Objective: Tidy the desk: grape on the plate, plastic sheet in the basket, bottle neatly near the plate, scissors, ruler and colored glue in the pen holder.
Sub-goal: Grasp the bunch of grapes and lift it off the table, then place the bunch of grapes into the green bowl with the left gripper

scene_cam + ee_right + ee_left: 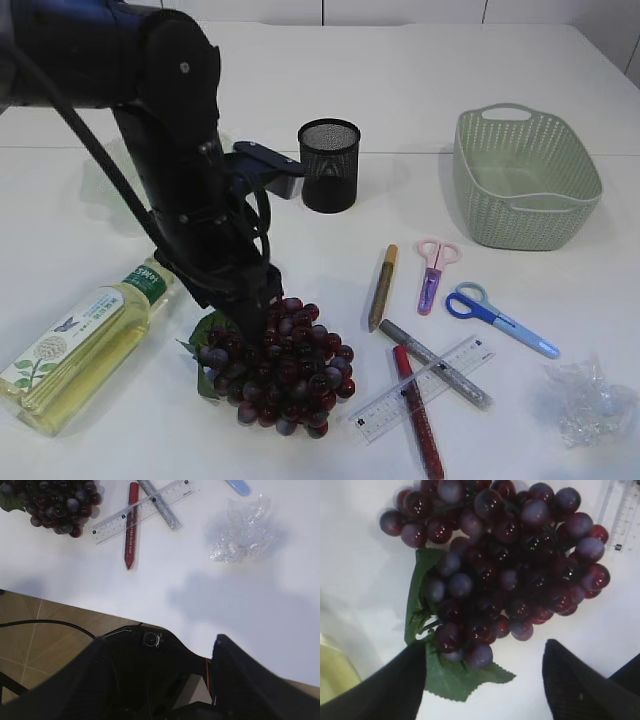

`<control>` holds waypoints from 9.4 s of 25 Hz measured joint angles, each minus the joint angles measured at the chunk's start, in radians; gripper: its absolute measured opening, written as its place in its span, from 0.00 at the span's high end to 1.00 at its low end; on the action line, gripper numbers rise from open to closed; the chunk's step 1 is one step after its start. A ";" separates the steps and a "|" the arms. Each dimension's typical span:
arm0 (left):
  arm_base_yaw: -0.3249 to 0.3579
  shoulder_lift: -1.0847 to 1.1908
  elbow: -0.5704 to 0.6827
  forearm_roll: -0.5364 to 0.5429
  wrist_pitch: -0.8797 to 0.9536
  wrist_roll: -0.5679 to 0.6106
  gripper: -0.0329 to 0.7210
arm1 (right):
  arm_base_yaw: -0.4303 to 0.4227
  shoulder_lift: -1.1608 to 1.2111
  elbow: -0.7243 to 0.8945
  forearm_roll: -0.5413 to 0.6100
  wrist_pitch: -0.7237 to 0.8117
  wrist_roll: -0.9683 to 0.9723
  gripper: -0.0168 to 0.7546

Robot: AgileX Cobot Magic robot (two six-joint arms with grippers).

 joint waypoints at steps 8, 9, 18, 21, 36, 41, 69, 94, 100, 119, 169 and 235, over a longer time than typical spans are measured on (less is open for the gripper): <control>0.000 0.084 -0.002 0.016 0.011 0.000 0.25 | 0.000 0.000 0.000 0.001 0.010 0.001 0.33; 0.000 0.092 -0.002 0.018 0.017 0.002 0.25 | 0.000 0.000 0.000 0.001 0.010 0.001 0.33; 0.000 0.149 -0.004 0.046 0.009 0.005 0.25 | 0.000 0.000 0.000 0.001 0.012 0.001 0.33; 0.000 0.165 -0.004 0.051 -0.025 0.005 0.25 | 0.000 0.000 0.000 0.001 0.013 0.001 0.33; 0.000 0.223 -0.014 0.050 -0.051 0.006 0.41 | 0.000 0.000 0.000 0.001 0.013 0.002 0.33; 0.000 0.223 -0.015 0.048 -0.033 0.006 0.68 | 0.000 0.000 0.000 -0.003 0.007 0.002 0.33; 0.000 -0.077 -0.093 -0.042 0.132 -0.016 0.78 | 0.000 0.000 0.000 -0.022 0.005 0.002 0.33; 0.009 -0.189 -0.303 0.156 0.160 -0.161 0.78 | 0.000 0.000 0.000 -0.024 0.025 0.002 0.33; 0.081 -0.189 -0.308 0.190 0.164 -0.247 0.78 | 0.000 0.000 0.000 -0.008 0.026 0.002 0.33; 0.297 -0.193 -0.476 0.181 0.175 -0.282 0.78 | 0.000 0.000 0.000 -0.008 0.028 0.002 0.33; 0.439 0.269 -0.476 0.205 -0.298 -0.284 0.78 | 0.000 0.000 0.000 -0.006 0.028 0.002 0.34; 0.489 0.316 -0.753 -0.024 0.150 -0.233 0.35 | 0.000 0.000 0.000 -0.100 0.029 0.106 0.34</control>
